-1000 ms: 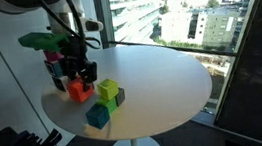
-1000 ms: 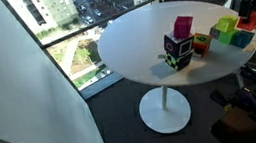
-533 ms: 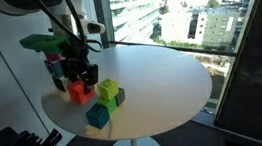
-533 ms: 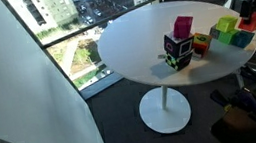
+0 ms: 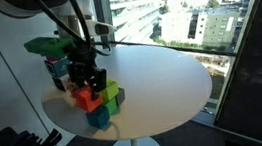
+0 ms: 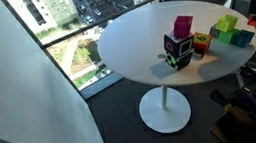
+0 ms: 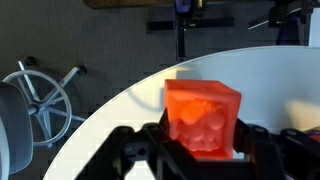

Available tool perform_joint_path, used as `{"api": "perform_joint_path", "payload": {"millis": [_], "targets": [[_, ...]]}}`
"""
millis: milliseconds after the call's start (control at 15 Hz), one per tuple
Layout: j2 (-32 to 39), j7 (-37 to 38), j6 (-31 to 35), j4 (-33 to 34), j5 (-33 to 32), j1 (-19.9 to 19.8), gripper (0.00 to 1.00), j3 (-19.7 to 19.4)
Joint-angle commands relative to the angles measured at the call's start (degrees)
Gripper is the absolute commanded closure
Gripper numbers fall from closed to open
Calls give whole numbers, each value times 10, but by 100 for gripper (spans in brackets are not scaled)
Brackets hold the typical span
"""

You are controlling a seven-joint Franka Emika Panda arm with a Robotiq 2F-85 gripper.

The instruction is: Put the orange block on the blue block

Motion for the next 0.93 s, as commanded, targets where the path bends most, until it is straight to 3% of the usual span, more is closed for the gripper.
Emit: {"api": "perform_joint_path", "payload": {"millis": [0,867], "targets": [[8,12,24,-3,-25,-17,76,-11],[62,12,104,-2,-45,-52,76,-47]]}}
